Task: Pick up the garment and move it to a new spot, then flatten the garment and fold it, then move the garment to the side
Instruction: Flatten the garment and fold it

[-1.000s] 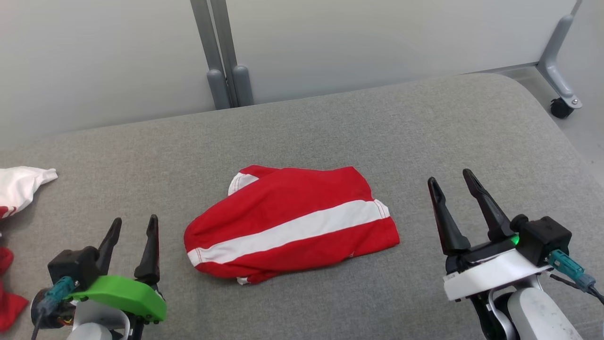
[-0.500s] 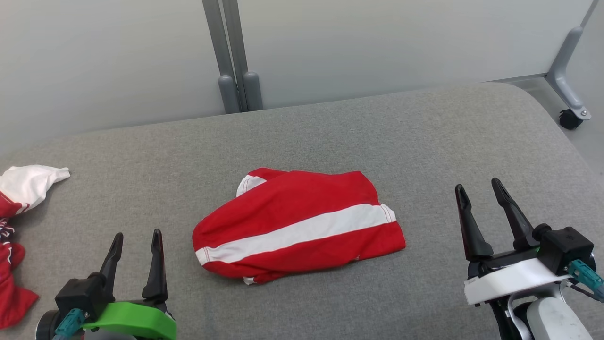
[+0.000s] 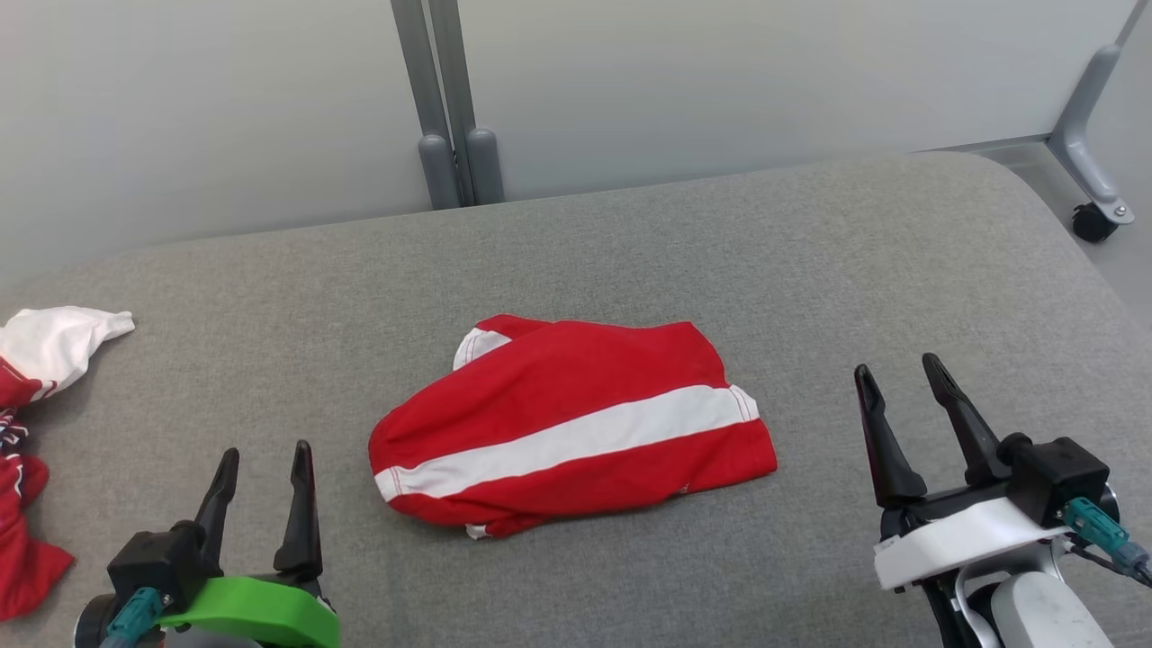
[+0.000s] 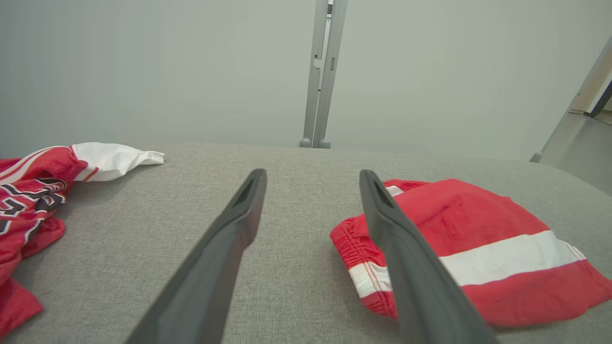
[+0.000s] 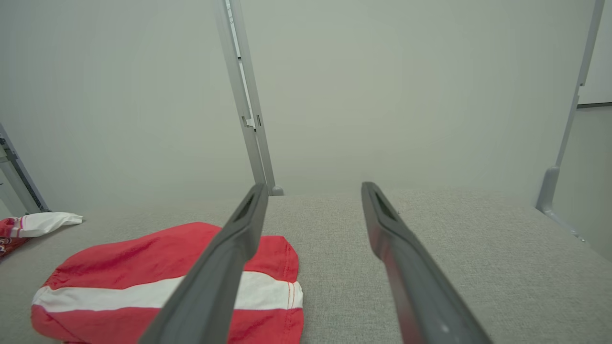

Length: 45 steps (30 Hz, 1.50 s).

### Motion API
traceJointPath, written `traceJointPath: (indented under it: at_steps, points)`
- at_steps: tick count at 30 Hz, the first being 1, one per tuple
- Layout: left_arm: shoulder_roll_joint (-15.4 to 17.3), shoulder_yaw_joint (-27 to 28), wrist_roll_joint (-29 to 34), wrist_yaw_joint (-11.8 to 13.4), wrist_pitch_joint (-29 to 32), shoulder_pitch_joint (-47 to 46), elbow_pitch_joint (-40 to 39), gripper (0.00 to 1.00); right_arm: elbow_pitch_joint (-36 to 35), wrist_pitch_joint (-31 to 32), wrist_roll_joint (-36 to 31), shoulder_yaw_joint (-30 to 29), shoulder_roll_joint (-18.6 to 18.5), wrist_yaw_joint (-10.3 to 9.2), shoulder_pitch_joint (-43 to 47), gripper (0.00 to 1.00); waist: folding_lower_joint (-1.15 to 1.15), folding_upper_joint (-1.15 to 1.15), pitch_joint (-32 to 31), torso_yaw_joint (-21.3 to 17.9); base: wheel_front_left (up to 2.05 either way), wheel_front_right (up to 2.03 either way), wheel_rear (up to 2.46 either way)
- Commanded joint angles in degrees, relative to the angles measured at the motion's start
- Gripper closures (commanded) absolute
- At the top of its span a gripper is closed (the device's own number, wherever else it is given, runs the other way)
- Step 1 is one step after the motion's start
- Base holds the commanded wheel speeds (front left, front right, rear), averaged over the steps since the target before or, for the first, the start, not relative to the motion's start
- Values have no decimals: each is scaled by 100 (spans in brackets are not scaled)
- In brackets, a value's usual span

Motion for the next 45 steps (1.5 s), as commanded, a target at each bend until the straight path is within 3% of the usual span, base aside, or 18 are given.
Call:
traceJointPath:
  at_steps: [1,7,12,18,28,37,38,39,40,41,43,44,45]
  points:
    - [14,-22,9,-15,38,-17,17,0,68,-17,9,33,-7,-1,-60,0,0,0,13,7,0,0,0]
    - [29,-256,-296,-161,918,-161,115,0,587,231,139,443,-257,-2,-390,0,0,0,174,64,0,0,0]
    - [101,-512,-485,-273,1934,-453,55,0,1052,964,441,591,-362,-2,-929,0,0,0,527,148,0,0,0]
    - [175,-673,-614,-336,2626,-835,-64,0,1647,2057,927,732,-327,-2,-1562,0,0,0,929,246,0,0,0]
    - [201,-861,-663,-470,3108,-1278,-16,0,2294,2856,1154,876,-202,-1,-2252,0,0,0,1367,404,0,0,0]
    - [85,-958,-896,-668,3241,-1321,-54,0,2608,2868,1280,1037,-176,-1,-2421,0,0,0,1404,459,0,0,0]
    - [74,-955,-931,-683,3243,-1326,-55,0,2633,2857,1299,1053,-177,-1,-2427,7,0,0,1410,459,0,0,0]
    - [60,-969,-978,-709,3291,-1328,-31,0,2658,2845,1314,1069,-178,-1,-2430,31,0,0,1416,457,0,0,0]
    - [49,-978,-1011,-728,3298,-1334,-16,15,2681,2825,1325,1085,-178,-1,-2434,52,0,0,1420,456,0,0,0]
    - [44,-967,-1032,-743,3289,-1357,2,39,2697,2816,1349,1114,-175,-1,-2441,63,0,0,1426,452,0,0,0]
    - [46,-953,-1038,-750,3263,-1383,41,82,2716,2745,1376,1162,-178,-1,-2462,100,0,0,1427,441,0,0,0]
    - [46,-950,-1035,-757,3237,-1380,49,100,2717,2714,1394,1187,-182,-1,-2475,100,0,0,1422,434,0,0,0]
    - [46,-941,-1040,-768,3207,-1377,62,100,2710,2665,1410,1220,-194,-1,-2487,100,0,0,1410,425,0,0,0]
